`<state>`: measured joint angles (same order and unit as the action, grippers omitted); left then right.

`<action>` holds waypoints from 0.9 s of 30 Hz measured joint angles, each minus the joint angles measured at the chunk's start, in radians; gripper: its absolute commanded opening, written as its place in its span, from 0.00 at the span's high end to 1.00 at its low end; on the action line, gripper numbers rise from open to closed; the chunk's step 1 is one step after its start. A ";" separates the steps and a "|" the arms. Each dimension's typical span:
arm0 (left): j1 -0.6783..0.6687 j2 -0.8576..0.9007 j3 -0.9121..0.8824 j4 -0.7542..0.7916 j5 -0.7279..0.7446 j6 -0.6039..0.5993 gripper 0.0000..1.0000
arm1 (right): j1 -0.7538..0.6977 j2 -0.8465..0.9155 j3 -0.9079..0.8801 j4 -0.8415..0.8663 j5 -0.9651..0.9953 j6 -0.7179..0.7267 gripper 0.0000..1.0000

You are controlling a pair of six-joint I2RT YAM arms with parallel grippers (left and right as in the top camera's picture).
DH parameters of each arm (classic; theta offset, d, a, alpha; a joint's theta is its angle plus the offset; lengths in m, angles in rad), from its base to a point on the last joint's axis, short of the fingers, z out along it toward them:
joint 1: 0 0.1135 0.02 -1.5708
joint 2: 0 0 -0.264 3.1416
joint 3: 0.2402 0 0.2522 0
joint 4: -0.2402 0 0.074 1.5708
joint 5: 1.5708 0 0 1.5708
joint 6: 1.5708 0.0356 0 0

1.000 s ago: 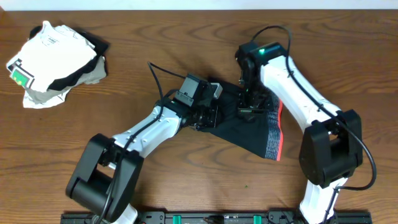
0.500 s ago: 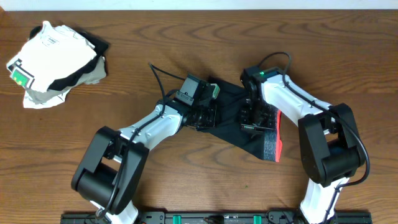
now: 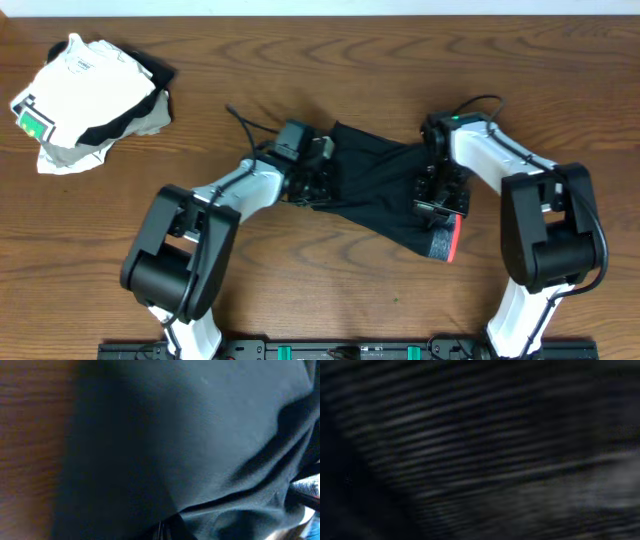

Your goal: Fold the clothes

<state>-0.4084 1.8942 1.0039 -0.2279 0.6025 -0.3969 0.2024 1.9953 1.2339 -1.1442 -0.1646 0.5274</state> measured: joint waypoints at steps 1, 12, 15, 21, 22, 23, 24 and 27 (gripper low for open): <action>0.021 0.000 0.002 -0.013 0.004 0.000 0.94 | -0.014 0.000 0.000 0.003 -0.003 0.000 0.99; 0.151 0.002 0.005 -0.075 -0.026 0.000 0.94 | -0.086 -0.003 0.002 0.053 -0.010 -0.035 0.99; 0.150 -0.007 0.005 -0.089 -0.032 0.000 0.94 | -0.086 -0.003 0.017 0.054 0.011 -0.060 0.99; 0.150 -0.106 -0.001 -0.108 -0.043 0.000 0.94 | -0.087 0.000 0.153 -0.031 0.056 -0.116 0.99; 0.148 -0.145 -0.001 -0.108 -0.045 0.000 0.94 | -0.087 0.000 0.191 -0.049 0.061 -0.122 0.99; 0.146 -0.178 -0.001 -0.106 -0.047 0.000 0.94 | -0.087 0.000 0.226 -0.067 0.064 -0.127 0.99; 0.143 -0.224 -0.001 -0.104 -0.049 0.000 0.94 | -0.087 0.001 0.275 -0.082 0.064 -0.136 0.99; 0.116 -0.335 -0.001 -0.066 -0.052 0.000 0.94 | -0.088 0.001 0.383 -0.091 0.041 -0.177 0.97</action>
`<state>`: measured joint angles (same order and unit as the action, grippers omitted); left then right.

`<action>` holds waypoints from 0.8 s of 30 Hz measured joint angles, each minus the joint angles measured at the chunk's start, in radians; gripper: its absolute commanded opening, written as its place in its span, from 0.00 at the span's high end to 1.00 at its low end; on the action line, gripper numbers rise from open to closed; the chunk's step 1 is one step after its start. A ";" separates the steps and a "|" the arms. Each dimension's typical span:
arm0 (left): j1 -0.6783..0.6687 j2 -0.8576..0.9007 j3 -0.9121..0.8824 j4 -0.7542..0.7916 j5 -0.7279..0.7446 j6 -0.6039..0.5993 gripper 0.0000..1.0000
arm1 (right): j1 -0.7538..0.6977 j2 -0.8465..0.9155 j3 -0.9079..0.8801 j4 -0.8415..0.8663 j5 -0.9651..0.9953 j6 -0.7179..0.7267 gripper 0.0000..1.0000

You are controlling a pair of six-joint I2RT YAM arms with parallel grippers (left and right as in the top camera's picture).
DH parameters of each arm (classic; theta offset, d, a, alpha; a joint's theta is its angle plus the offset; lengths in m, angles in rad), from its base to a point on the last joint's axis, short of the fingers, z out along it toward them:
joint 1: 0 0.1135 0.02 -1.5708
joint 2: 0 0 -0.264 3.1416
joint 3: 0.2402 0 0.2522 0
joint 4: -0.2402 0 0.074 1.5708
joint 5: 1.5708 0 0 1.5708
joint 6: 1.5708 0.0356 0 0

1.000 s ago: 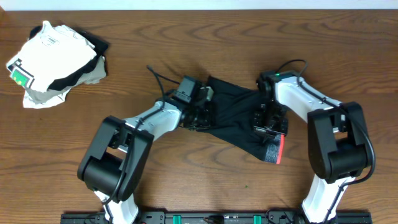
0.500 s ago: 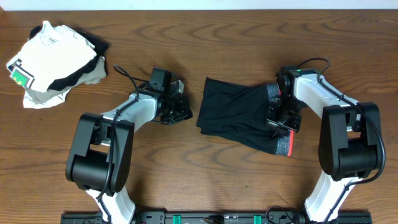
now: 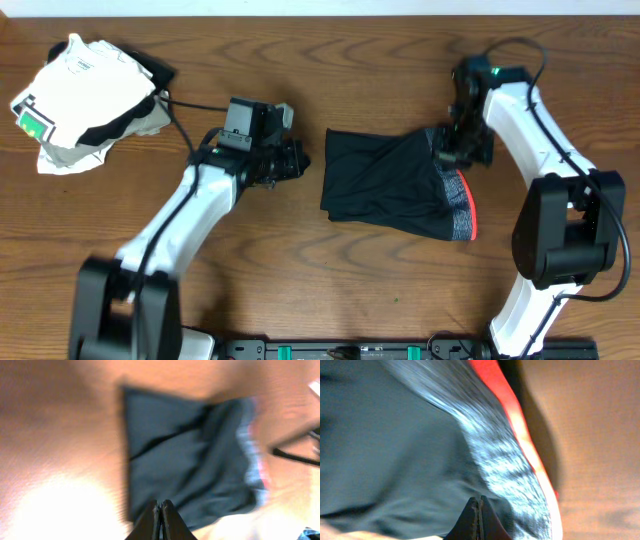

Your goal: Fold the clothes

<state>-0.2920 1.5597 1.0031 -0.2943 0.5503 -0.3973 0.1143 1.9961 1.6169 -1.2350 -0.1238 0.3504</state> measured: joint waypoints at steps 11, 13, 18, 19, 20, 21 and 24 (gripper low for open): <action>-0.158 0.063 0.001 0.241 -0.008 -0.042 0.94 | -0.007 0.005 0.066 0.149 -0.153 -0.114 0.99; -0.161 0.118 0.001 0.277 -0.008 -0.056 0.94 | -0.007 0.010 0.065 0.163 -0.159 -0.118 0.99; -0.161 0.243 0.000 0.358 -0.008 -0.079 0.94 | -0.006 0.015 0.061 0.201 -0.167 -0.123 0.99; -0.161 0.258 0.000 0.367 -0.008 -0.081 0.94 | -0.006 0.015 0.059 0.212 -0.168 -0.124 0.99; -0.161 0.268 0.000 0.374 -0.008 -0.082 0.94 | -0.006 0.015 0.055 0.227 -0.169 -0.125 0.99; -0.161 0.274 0.000 0.381 -0.008 -0.083 0.94 | -0.005 0.015 0.048 0.246 -0.169 -0.125 0.99; -0.161 0.283 0.000 0.414 -0.007 -0.088 0.94 | -0.001 0.015 0.020 0.301 -0.170 -0.124 0.99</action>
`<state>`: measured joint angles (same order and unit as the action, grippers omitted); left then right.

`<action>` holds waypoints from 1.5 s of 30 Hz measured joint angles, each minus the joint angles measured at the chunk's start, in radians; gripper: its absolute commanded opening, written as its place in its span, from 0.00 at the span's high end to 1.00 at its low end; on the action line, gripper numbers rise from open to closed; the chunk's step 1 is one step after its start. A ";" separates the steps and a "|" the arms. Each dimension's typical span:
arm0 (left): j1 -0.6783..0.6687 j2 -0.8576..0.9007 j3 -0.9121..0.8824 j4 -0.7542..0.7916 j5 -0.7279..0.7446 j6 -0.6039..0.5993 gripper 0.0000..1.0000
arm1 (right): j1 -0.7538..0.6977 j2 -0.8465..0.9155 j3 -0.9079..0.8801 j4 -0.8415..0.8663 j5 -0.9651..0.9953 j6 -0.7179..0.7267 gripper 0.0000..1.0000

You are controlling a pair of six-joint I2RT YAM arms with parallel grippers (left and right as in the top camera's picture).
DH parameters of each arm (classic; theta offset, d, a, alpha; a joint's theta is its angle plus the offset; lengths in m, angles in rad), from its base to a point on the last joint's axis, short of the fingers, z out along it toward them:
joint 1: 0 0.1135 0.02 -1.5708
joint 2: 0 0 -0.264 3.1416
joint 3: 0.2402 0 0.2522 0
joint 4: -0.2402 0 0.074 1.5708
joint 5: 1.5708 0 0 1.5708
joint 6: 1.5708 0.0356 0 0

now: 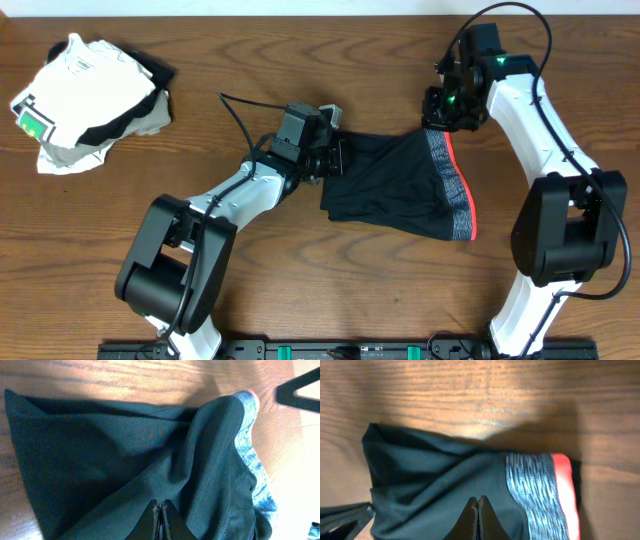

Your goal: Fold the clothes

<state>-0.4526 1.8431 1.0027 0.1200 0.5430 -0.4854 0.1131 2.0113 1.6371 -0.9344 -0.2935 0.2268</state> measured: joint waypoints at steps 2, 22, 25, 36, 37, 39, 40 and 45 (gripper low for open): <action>0.000 0.003 0.000 0.016 0.000 -0.005 0.94 | 0.007 0.000 -0.028 0.037 0.000 0.005 0.99; 0.024 0.146 0.000 0.047 0.008 -0.020 0.94 | 0.013 0.004 -0.262 0.186 0.093 0.043 0.99; 0.055 0.146 0.000 0.037 0.016 -0.020 0.94 | 0.003 0.004 -0.276 0.188 0.132 0.043 0.99; 0.189 0.145 0.003 -0.001 0.018 -0.019 0.94 | -0.086 0.004 -0.283 0.192 0.180 0.042 0.99; 0.193 0.145 0.003 -0.001 0.015 -0.019 0.94 | -0.089 0.004 -0.283 0.192 0.186 0.042 0.99; 0.201 0.145 0.003 -0.002 0.013 -0.016 0.94 | -0.090 0.004 -0.284 0.189 0.203 0.041 0.99; 0.204 0.145 0.003 -0.002 0.013 -0.016 0.94 | -0.090 0.004 -0.283 0.182 0.213 0.040 0.99; 0.229 0.133 0.003 -0.014 0.012 -0.015 0.94 | -0.090 0.004 -0.248 0.069 0.270 0.039 0.99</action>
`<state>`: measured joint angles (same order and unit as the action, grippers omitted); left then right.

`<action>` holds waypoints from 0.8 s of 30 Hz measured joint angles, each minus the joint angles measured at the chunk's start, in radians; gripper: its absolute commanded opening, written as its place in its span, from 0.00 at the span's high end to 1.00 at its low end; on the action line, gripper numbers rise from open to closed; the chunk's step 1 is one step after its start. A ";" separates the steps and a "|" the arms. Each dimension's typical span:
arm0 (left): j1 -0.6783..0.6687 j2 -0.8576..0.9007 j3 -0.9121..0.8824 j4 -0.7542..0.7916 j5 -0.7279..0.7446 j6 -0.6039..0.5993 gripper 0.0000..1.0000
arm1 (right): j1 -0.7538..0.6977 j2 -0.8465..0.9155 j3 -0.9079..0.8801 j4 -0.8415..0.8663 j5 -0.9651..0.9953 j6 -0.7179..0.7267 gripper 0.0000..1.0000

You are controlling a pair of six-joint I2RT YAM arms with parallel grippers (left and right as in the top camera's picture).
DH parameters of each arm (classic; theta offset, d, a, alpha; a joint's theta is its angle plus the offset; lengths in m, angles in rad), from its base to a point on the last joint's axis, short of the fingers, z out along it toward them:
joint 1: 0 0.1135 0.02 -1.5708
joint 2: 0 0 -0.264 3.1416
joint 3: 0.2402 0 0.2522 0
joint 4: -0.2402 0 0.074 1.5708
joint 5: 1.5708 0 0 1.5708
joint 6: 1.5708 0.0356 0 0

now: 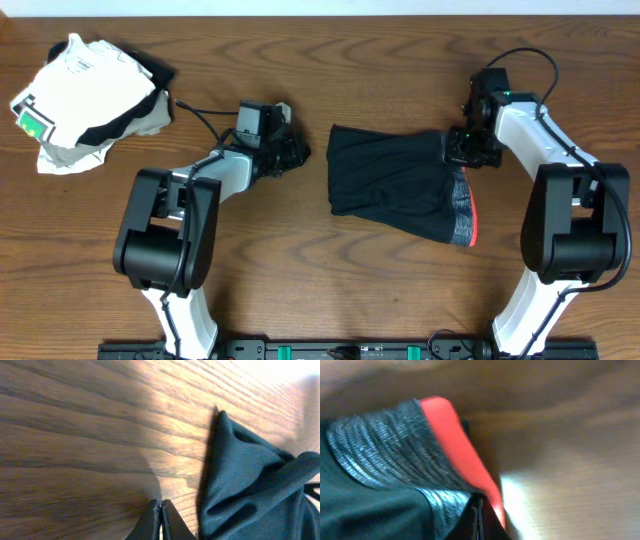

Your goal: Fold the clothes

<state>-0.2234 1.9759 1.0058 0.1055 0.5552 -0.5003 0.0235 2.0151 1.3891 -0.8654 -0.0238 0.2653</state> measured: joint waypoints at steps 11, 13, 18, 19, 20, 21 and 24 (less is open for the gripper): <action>-0.027 -0.270 -0.002 -0.172 0.114 0.002 0.94 | 0.000 -0.108 0.237 -0.399 0.012 0.000 0.99; -0.067 -0.298 -0.002 -0.198 0.128 0.003 0.94 | 0.000 -0.154 0.238 -0.463 -0.021 -0.008 0.99; -0.218 -0.291 -0.002 -0.204 0.121 0.003 0.94 | 0.010 -0.192 0.159 -0.375 -0.158 -0.071 0.99; -0.242 -0.285 -0.002 -0.203 0.117 0.002 0.94 | 0.016 -0.187 0.121 -0.336 -0.193 -0.085 0.99; -0.264 -0.277 -0.002 -0.198 0.110 0.002 0.94 | 0.022 -0.183 0.079 -0.291 -0.228 -0.097 0.99; -0.283 -0.267 -0.002 -0.187 0.101 0.002 0.94 | 0.029 -0.180 0.031 -0.242 -0.263 -0.108 0.98; -0.312 -0.242 -0.002 -0.172 0.089 -0.003 0.94 | 0.041 -0.171 -0.086 -0.137 -0.343 -0.126 0.97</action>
<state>-0.5358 1.7336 1.0042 -0.0669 0.6437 -0.5030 0.0643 1.8439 1.3029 -1.0027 -0.3668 0.1398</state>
